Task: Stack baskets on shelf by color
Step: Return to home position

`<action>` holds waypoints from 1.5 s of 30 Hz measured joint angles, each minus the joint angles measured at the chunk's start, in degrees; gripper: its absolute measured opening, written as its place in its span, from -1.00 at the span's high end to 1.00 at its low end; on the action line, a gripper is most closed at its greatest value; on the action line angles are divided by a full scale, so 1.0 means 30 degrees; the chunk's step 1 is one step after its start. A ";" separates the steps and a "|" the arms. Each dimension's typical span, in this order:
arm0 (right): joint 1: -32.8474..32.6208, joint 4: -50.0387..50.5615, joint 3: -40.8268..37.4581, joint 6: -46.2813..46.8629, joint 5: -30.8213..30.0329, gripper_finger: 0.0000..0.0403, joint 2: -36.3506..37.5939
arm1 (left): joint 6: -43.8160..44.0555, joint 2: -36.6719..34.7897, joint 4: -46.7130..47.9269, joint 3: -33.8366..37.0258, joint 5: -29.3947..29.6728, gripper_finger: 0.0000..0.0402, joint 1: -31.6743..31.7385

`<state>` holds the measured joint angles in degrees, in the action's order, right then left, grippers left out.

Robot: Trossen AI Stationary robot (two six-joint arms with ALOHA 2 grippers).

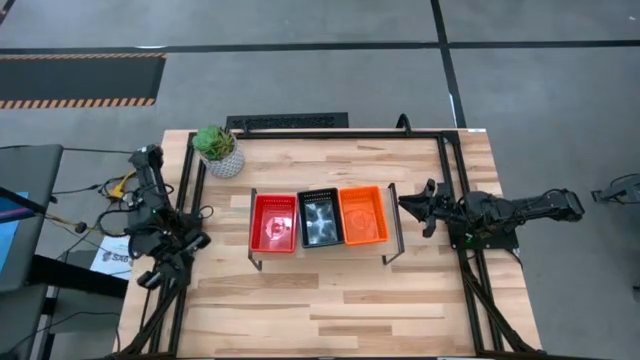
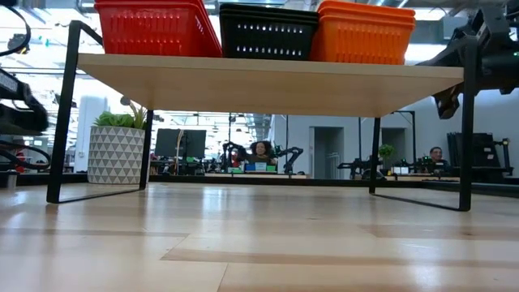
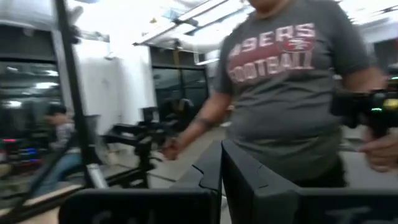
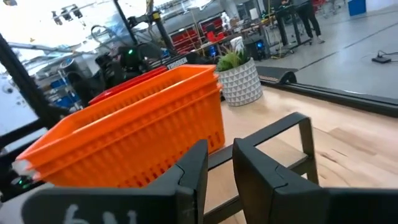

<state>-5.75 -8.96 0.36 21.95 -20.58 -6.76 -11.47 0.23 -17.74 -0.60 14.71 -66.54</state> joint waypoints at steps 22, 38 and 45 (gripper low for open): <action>0.1116 0.1304 0.0000 -0.1941 -0.0153 0.52 0.0000 | 0.3995 -0.0007 0.1873 0.0053 -0.9835 1.00 1.3284; 0.3557 0.1743 0.0000 -0.2972 0.0408 0.52 0.0007 | 0.5234 -0.0007 0.3473 0.0073 -1.4592 1.00 2.0154; 0.3788 0.2179 -0.0007 -0.2691 0.3160 0.52 0.0000 | 0.5665 0.0000 0.4092 0.0073 -1.5997 1.00 2.2430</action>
<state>5.62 -2.43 0.34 13.88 -11.10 -6.76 5.52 0.23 -5.46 -0.38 -33.28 0.75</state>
